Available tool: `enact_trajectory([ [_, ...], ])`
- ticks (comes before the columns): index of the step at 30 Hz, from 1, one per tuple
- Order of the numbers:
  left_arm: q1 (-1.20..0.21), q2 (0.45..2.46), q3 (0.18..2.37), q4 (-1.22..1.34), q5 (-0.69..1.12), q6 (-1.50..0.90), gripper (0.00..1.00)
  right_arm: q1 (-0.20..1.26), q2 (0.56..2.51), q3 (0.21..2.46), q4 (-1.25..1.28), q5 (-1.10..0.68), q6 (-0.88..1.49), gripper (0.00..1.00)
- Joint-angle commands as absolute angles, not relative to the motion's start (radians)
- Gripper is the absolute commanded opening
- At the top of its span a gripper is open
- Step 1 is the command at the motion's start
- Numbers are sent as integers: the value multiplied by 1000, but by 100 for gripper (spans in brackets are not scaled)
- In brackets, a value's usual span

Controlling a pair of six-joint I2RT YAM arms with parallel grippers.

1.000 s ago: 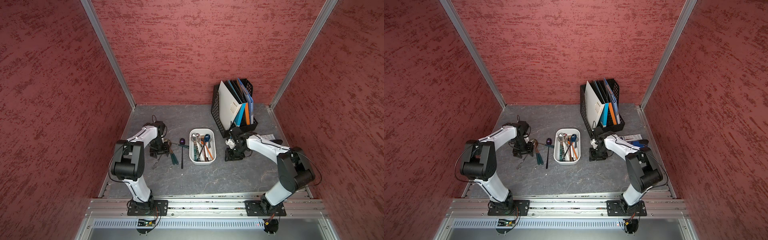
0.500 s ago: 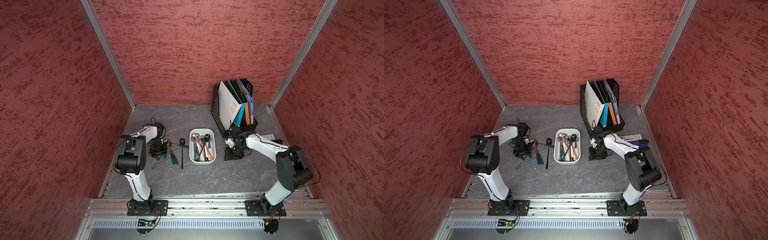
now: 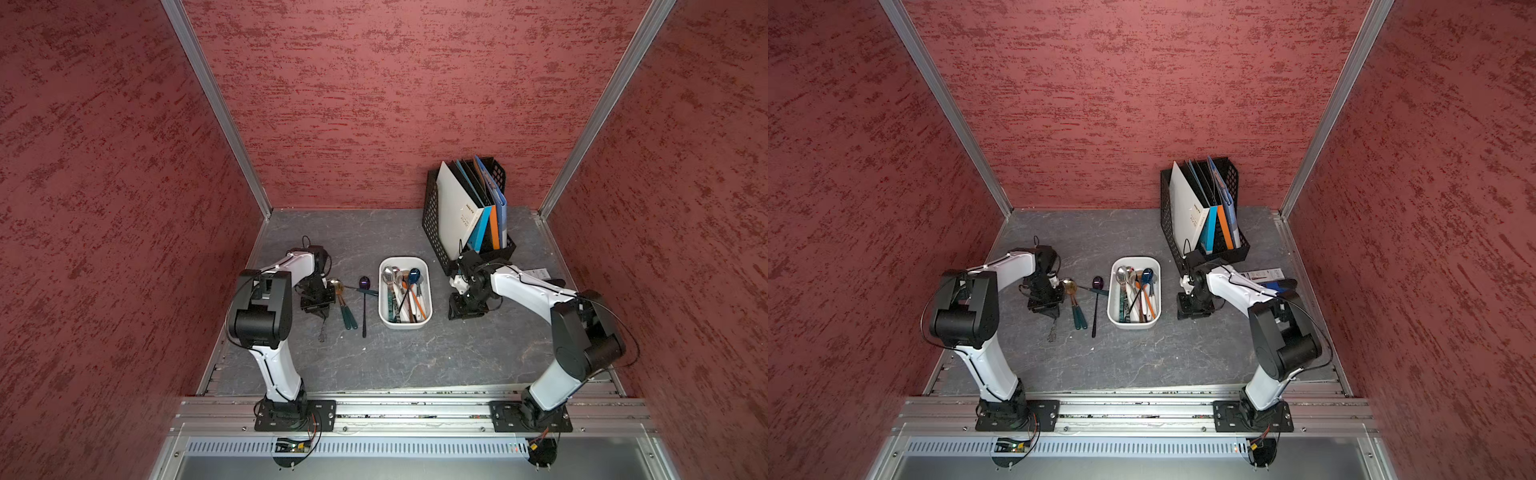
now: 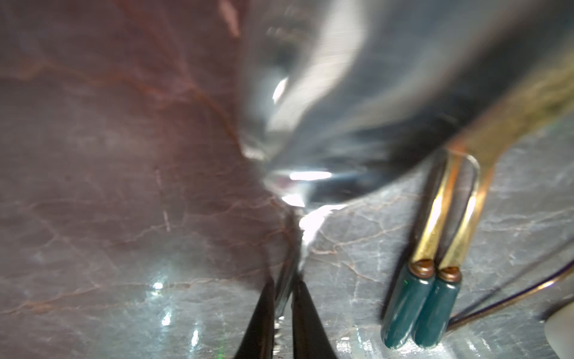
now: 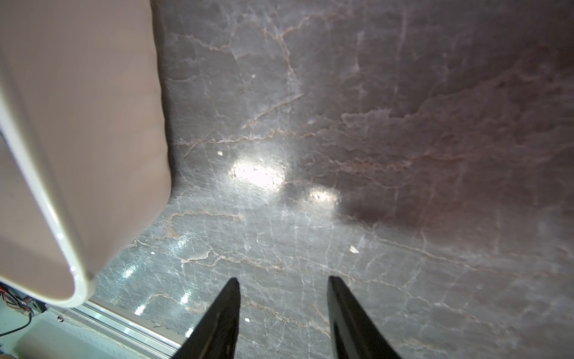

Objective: Put the spoon into the storage box
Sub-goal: Pick up the spoon from the center of the board.

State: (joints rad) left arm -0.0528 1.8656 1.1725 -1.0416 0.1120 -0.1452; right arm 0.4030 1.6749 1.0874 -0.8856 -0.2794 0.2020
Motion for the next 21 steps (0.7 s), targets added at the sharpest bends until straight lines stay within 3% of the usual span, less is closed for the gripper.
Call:
enact_trajectory([
  [1, -66, 1933, 1132, -990, 101, -147, 9, 402, 1668, 1111, -899, -278, 206, 48],
  [9, -109, 1920, 1126, -991, 85, -161, 2, 401, 1642, 1100, -898, -276, 208, 48],
  [21, -115, 1747, 1108, -1006, 102, -201, 0, 402, 1608, 1085, -890, -281, 221, 48],
])
